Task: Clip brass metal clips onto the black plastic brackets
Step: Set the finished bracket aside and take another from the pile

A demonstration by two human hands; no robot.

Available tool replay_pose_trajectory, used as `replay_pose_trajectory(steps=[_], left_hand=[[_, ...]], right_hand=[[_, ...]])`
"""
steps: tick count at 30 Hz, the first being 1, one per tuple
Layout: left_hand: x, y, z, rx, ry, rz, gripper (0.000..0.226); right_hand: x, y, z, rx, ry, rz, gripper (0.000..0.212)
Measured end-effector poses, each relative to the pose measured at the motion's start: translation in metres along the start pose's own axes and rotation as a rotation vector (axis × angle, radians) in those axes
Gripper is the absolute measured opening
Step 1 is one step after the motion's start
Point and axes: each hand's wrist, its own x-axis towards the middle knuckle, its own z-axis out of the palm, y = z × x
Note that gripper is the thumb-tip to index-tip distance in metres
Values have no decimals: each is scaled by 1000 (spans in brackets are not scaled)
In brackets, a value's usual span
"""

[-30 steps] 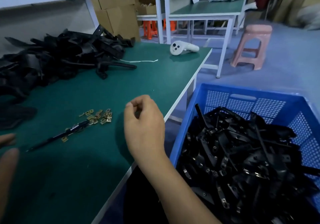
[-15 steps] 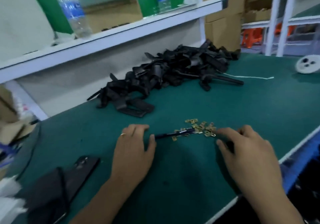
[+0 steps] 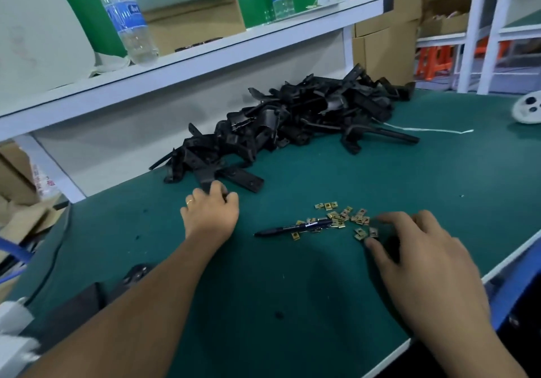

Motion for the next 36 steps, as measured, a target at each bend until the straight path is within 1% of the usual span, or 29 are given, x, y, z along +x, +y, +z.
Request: replay_pose_trajectory(steps=[1, 2, 5, 8, 11, 14, 17, 19, 21, 22, 24, 25, 26, 28, 31, 34, 36], left_hand=[[-1, -1, 1, -3, 33, -10, 24], [-4, -3, 2, 14, 61, -20, 24], [-10, -7, 4, 137, 127, -81, 39], [-18, -7, 3, 126, 181, -127, 38], [-26, -5, -3, 69, 187, -193, 40], [-48, -6, -10, 61, 177, -191, 39], [-81, -15, -16, 113, 179, -168, 30], [-99, -20, -19, 149, 199, -133, 27], [-109, -21, -20, 177, 217, -36, 29], [-111, -21, -20, 203, 201, 39, 34], [-112, -19, -21, 235, 89, 188, 54], [-111, -19, -23, 223, 58, 235, 57], [-110, -19, -24, 209, 53, 266, 56], [-108, -20, -28, 192, 62, 303, 53], [-107, -20, -29, 150, 22, 337, 52], [-107, -16, -29, 162, 80, 341, 41], [-107, -13, -28, 141, 92, 312, 37]], right_hand=[[0, 0, 0, -5, -11, 7, 23], [0, -1, -1, -4, -28, 11, 20], [2, 0, -3, 28, -67, 25, 12], [2, 2, -6, 82, -59, 26, 9], [0, 1, -9, 110, -55, 27, 13], [0, 2, -9, 148, -76, 44, 15], [0, 5, -7, 343, -55, 128, 12], [0, 5, -7, 505, -27, 169, 12], [1, 6, -7, 597, -24, 169, 13], [1, 6, -7, 625, -29, 159, 14], [1, 4, -6, 684, -38, 125, 14], [2, 2, -5, 725, -47, 110, 13], [2, 0, -3, 774, -62, 99, 13], [1, -5, 0, 863, -102, 72, 15], [-1, -11, 4, 958, -137, 37, 23], [-1, -14, 5, 954, -140, 23, 28], [0, -15, 4, 1006, -121, 34, 30]])
